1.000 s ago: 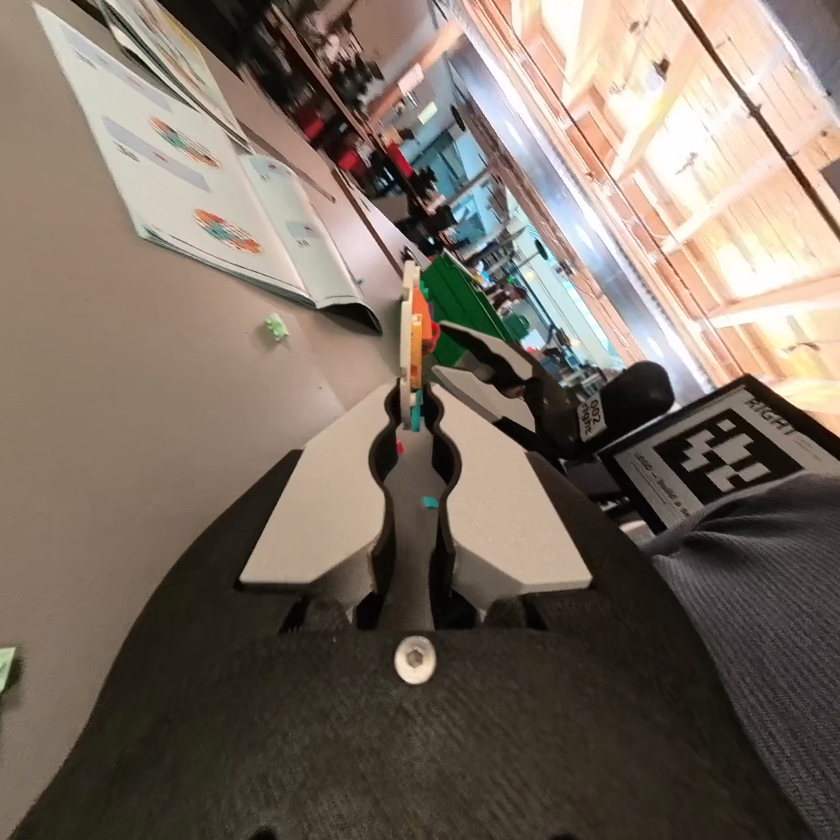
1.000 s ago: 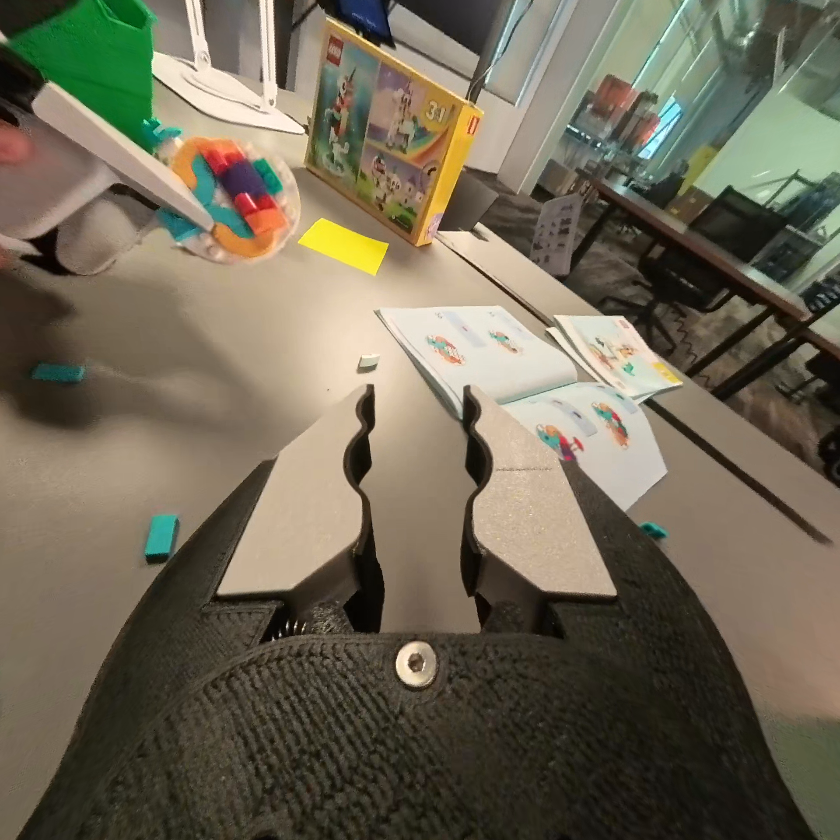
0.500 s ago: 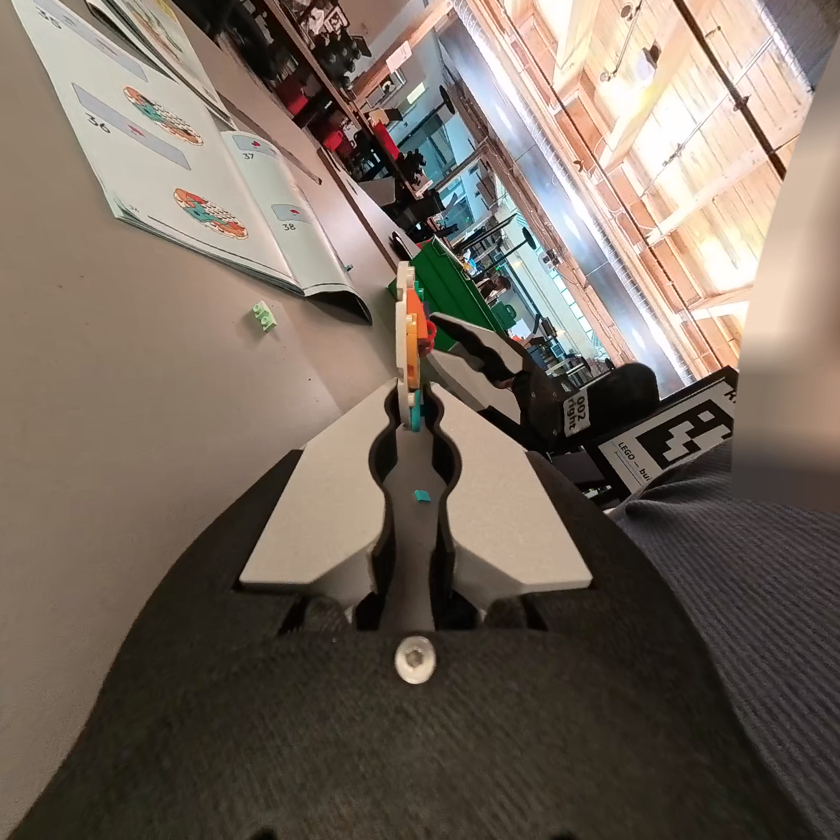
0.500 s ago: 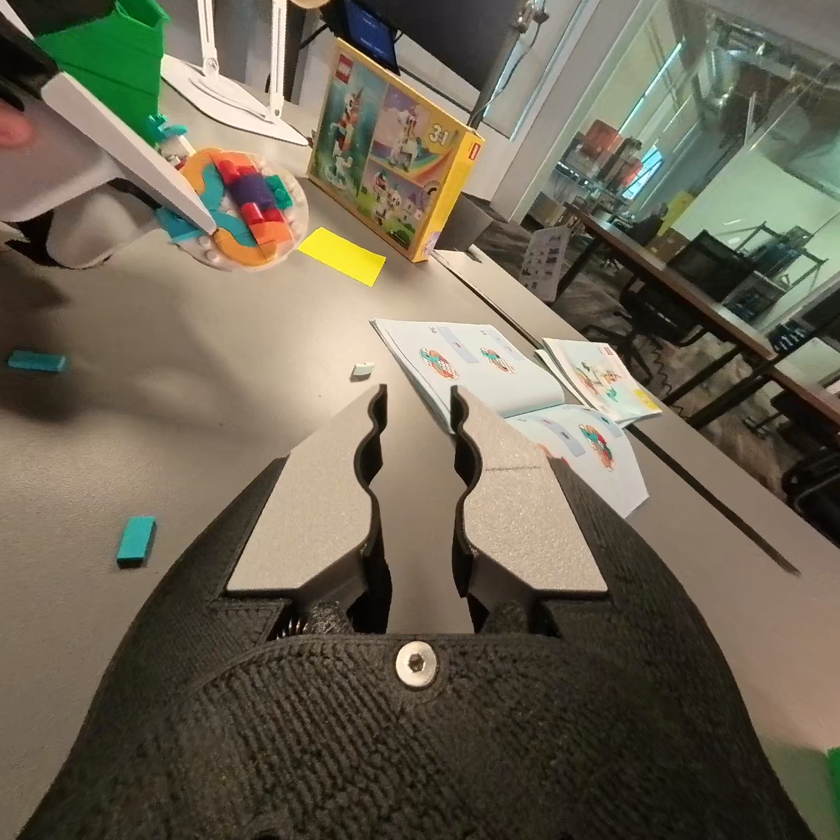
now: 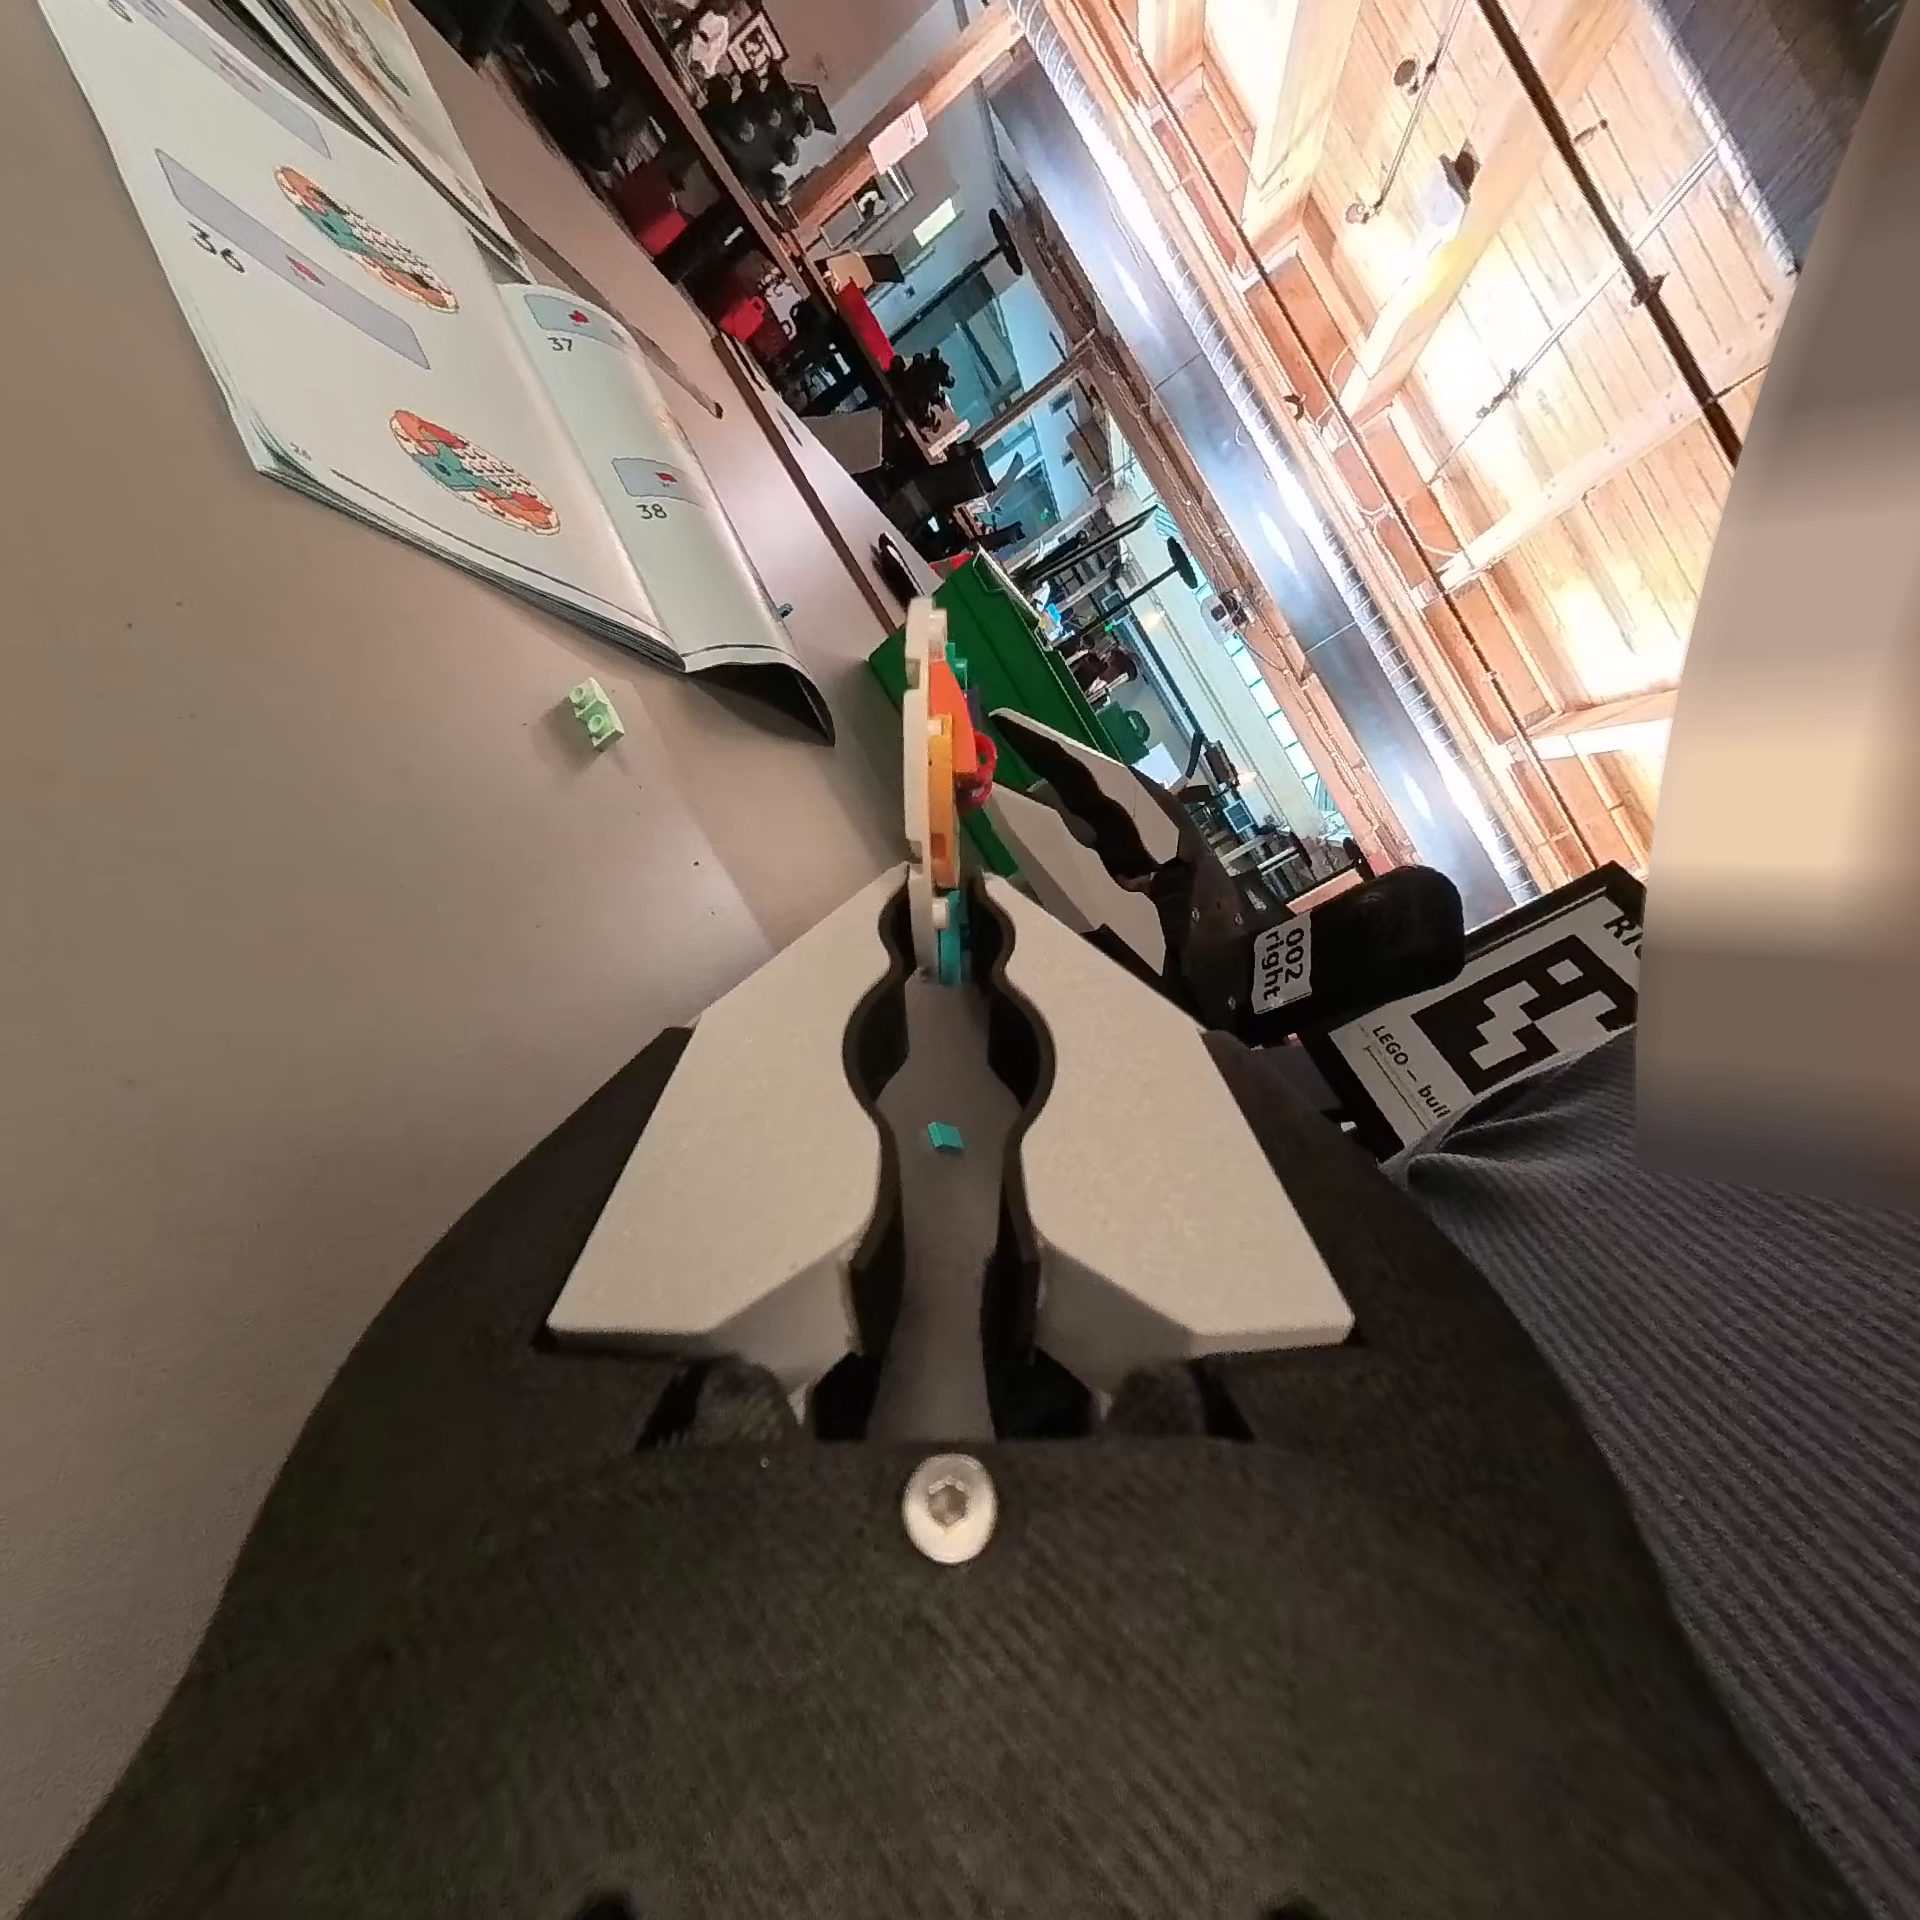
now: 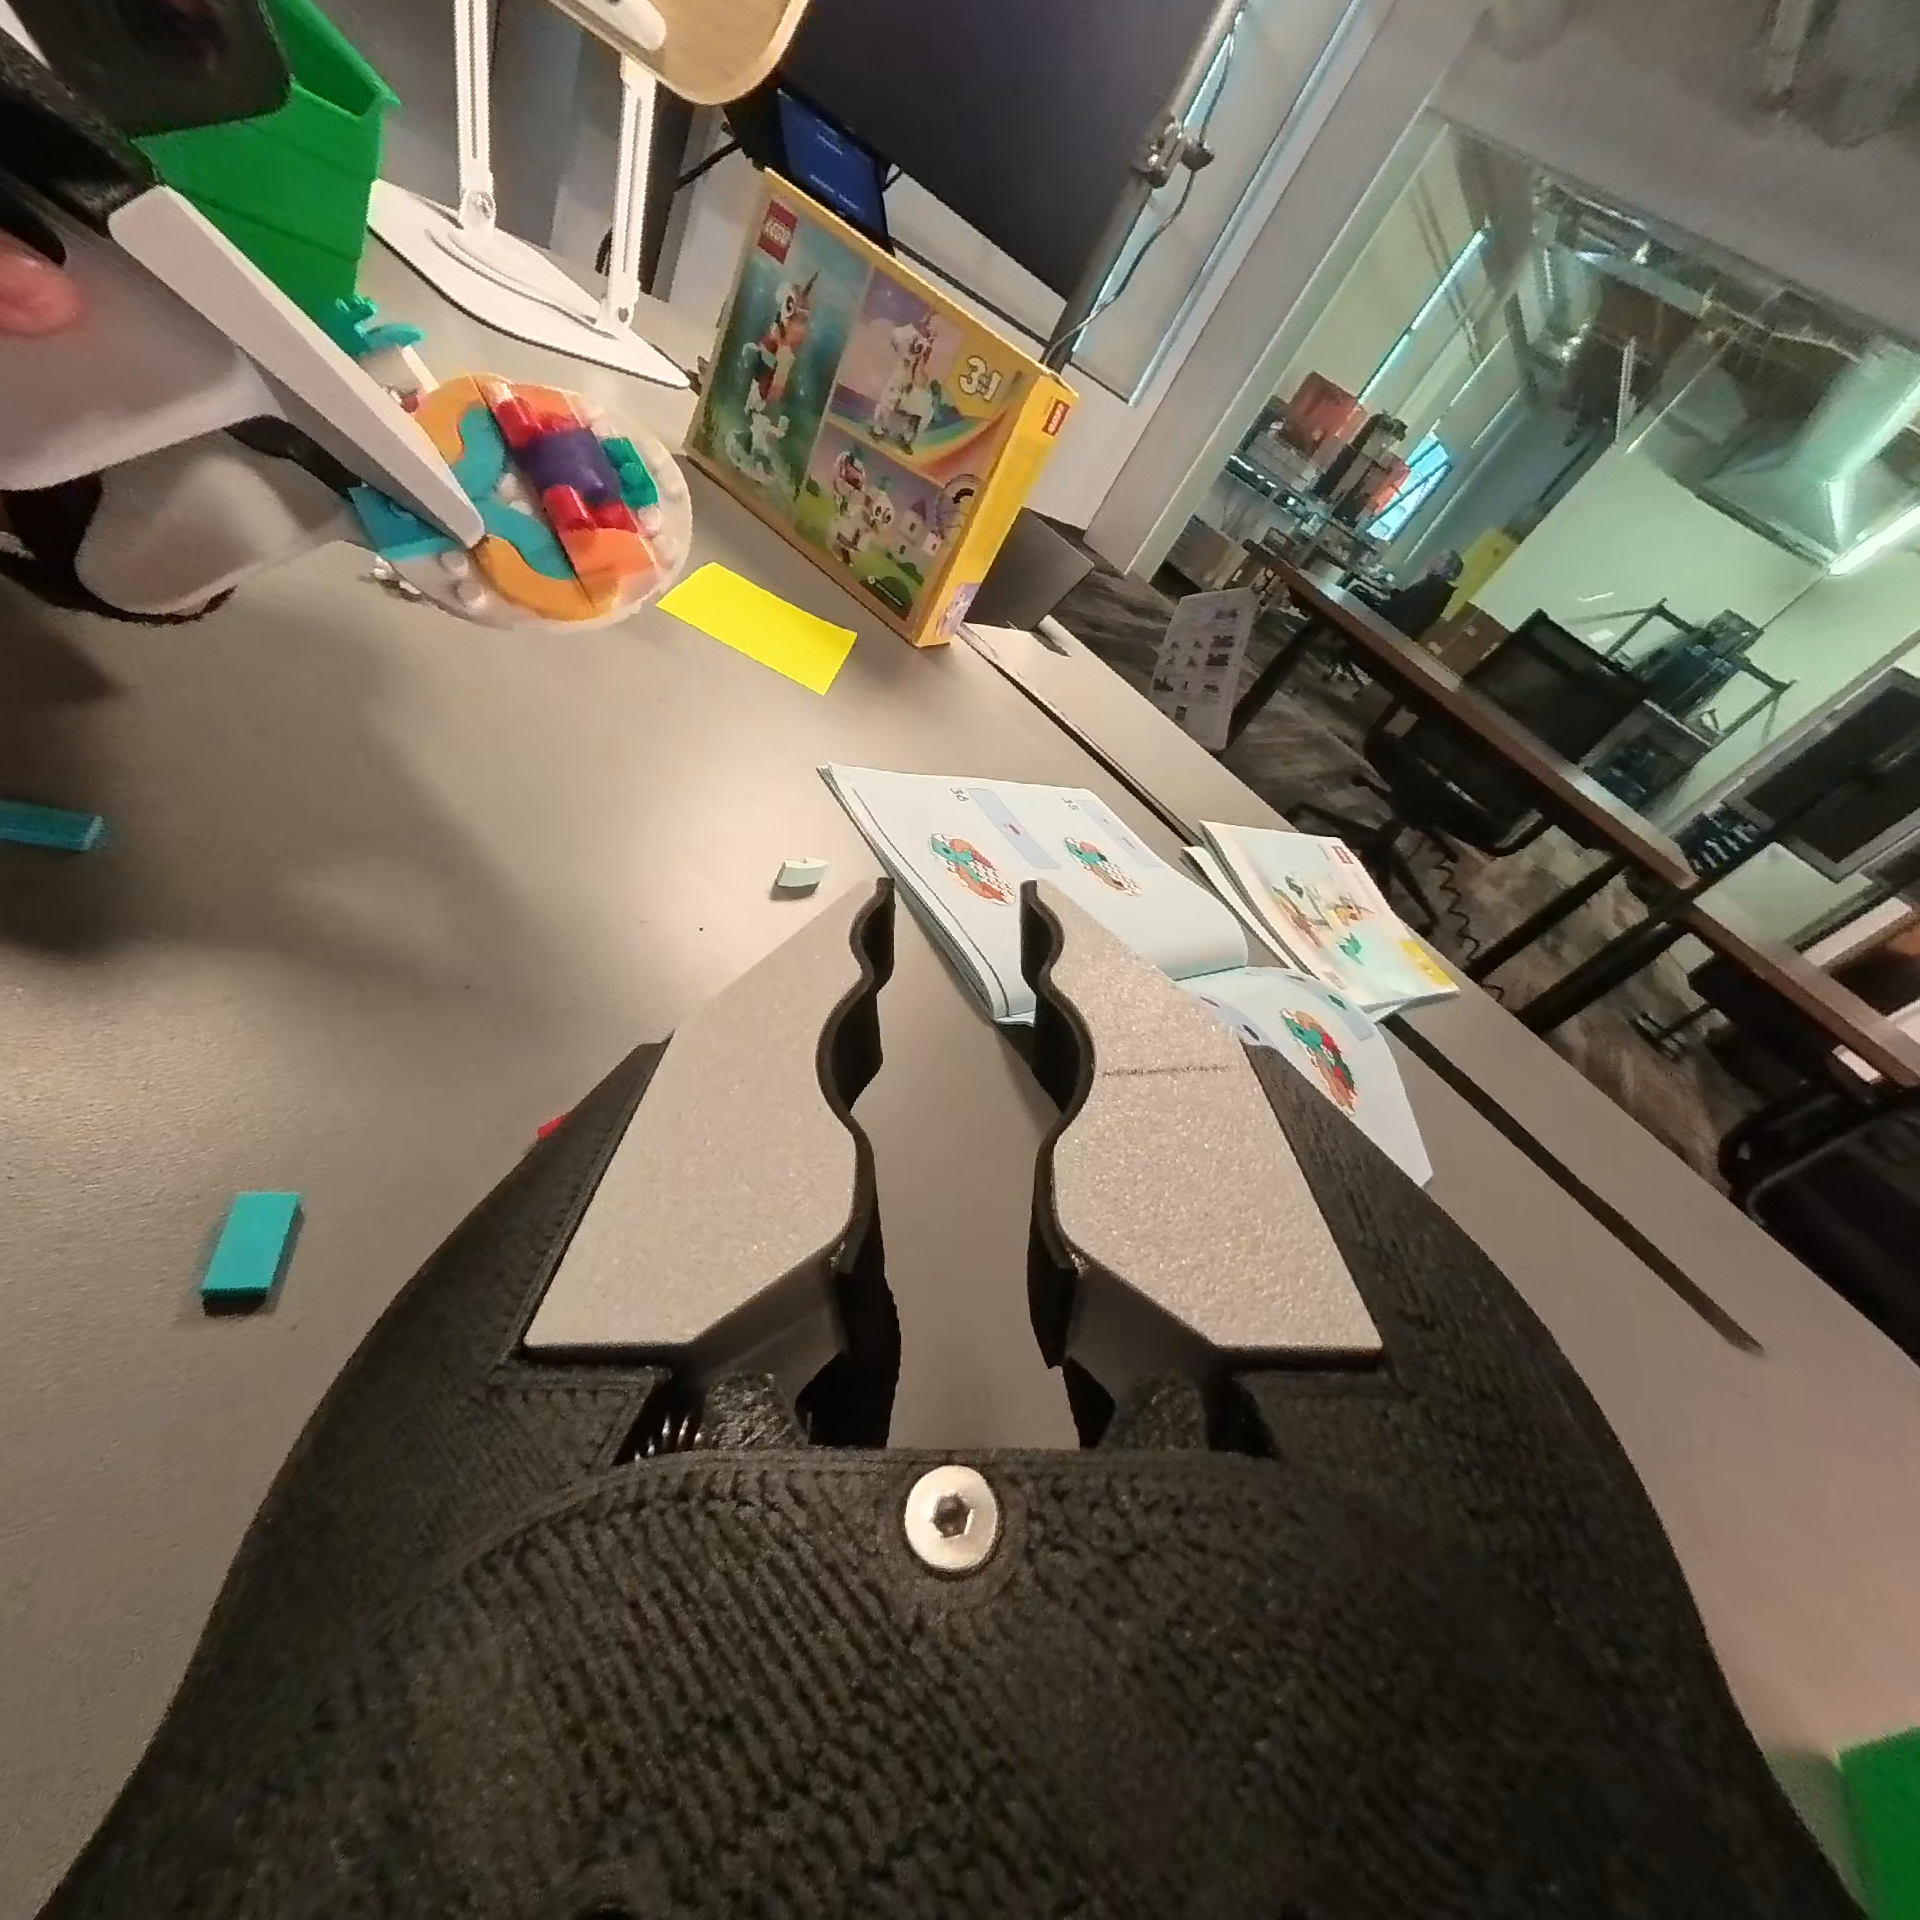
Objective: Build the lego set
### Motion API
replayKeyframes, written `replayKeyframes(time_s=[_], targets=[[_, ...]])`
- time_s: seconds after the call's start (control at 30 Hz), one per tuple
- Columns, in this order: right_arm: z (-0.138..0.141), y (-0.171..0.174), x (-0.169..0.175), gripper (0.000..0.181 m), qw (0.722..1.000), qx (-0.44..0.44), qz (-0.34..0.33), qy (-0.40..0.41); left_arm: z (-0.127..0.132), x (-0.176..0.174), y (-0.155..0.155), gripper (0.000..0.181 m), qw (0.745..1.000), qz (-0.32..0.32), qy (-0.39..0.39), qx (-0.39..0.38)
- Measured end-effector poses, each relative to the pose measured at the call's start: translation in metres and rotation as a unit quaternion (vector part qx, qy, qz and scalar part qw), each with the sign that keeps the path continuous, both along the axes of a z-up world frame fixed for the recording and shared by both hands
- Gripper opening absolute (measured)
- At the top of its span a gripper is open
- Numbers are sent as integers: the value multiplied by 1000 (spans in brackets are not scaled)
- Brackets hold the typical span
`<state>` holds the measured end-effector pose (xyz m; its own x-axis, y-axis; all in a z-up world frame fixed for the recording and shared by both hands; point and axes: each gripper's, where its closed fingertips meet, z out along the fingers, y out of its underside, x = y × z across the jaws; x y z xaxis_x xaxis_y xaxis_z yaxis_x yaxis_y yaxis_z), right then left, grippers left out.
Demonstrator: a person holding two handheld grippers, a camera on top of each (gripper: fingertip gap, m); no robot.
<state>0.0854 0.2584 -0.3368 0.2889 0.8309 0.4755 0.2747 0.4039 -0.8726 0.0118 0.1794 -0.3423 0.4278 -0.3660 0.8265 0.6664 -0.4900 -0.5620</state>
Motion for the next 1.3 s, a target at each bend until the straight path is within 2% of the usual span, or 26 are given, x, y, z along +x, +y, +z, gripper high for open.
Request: replayKeyframes(time_s=[1.07,1.17,1.23,1.3], targets=[[-2,-2,-2,22,1000,5,4,-6,-1,3,0,6,1000,-4,2,0],[-6,-11,-4,24,998,-55,38,-22,-2,2,1,6,1000,-3,-1,-9],[-17,-25,-3,24,986,-118,91,-72,-4,2,1,6,1000,-1,-3,-15],[-24,-35,5,28,975,-145,127,-112,-5,1,2,6,1000,-1,-4,-19]])
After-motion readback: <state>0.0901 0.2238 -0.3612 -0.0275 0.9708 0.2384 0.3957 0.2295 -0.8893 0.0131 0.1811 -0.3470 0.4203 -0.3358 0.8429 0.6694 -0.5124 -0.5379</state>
